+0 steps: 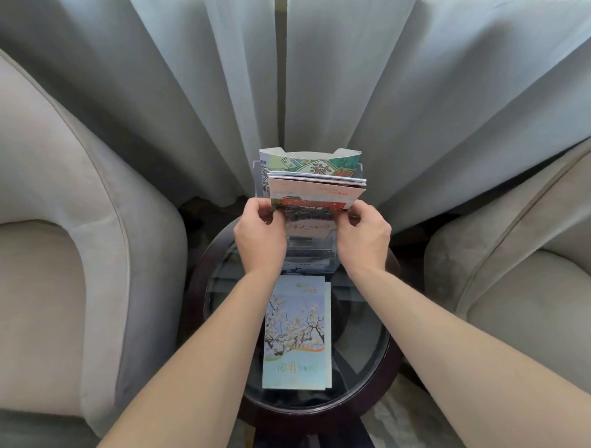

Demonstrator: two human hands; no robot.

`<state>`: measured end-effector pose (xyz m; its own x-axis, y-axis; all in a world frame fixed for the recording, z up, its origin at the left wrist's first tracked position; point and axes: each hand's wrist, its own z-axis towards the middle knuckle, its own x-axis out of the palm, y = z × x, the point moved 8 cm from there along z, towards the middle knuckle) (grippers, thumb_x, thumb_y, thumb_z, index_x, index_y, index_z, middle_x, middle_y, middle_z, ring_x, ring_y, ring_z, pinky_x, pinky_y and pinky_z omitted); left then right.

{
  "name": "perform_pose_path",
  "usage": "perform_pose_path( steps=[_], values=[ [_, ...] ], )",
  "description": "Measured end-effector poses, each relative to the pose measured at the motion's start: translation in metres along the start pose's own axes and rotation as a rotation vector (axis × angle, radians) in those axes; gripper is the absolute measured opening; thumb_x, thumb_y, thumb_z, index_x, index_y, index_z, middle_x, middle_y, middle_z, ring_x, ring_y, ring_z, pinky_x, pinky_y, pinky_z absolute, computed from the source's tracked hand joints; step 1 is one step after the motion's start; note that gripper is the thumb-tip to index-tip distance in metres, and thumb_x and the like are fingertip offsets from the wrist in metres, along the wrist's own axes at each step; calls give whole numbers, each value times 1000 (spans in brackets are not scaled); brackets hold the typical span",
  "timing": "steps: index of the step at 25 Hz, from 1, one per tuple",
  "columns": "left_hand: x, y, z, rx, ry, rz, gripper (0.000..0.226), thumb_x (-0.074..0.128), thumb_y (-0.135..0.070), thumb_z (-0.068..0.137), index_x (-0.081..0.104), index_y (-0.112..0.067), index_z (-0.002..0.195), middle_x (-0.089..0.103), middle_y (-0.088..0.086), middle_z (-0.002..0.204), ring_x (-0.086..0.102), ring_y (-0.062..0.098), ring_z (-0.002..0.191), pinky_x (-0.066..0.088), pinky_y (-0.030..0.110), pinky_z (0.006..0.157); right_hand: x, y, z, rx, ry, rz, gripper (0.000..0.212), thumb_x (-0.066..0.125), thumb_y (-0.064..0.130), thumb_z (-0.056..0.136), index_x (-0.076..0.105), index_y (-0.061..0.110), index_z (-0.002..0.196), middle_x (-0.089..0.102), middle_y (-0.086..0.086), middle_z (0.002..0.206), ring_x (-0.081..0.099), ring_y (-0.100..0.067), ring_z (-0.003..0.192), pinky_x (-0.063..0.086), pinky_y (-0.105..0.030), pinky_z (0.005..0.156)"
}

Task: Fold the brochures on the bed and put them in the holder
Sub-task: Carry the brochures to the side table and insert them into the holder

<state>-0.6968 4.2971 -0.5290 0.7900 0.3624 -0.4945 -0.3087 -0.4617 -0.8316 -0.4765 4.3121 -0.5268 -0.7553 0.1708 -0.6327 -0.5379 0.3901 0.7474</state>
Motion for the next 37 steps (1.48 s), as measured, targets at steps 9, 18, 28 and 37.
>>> perform_pose_path(
  steps=[9,18,28,37],
  values=[
    [12,8,-9,23,1,216,6,60,-27,93,59,-30,98,67,-13,95,57,18,95,24,26,83,1,-13,-2,42,12,14,19,57,34,97,71,26,107,72,7,103,65,-14,93,58,-44,82],
    [13,-8,-28,128,28,312,47,56,-27,94,52,-22,141,65,-3,128,49,23,126,30,45,114,4,4,-26,-15,10,104,49,58,26,93,48,30,140,53,12,127,55,-6,110,51,-37,94],
    [26,-11,-31,62,91,160,47,55,-25,91,52,-21,138,63,-4,128,50,20,125,37,47,111,11,-7,-13,52,107,128,60,62,20,90,44,35,145,57,11,133,50,-6,119,46,-35,101],
    [34,-11,-30,36,111,224,55,59,-27,89,44,-24,142,60,-7,132,43,19,131,17,49,119,4,-6,-9,33,68,147,61,64,20,90,45,37,145,49,9,136,44,3,115,39,-25,95]
  ],
)
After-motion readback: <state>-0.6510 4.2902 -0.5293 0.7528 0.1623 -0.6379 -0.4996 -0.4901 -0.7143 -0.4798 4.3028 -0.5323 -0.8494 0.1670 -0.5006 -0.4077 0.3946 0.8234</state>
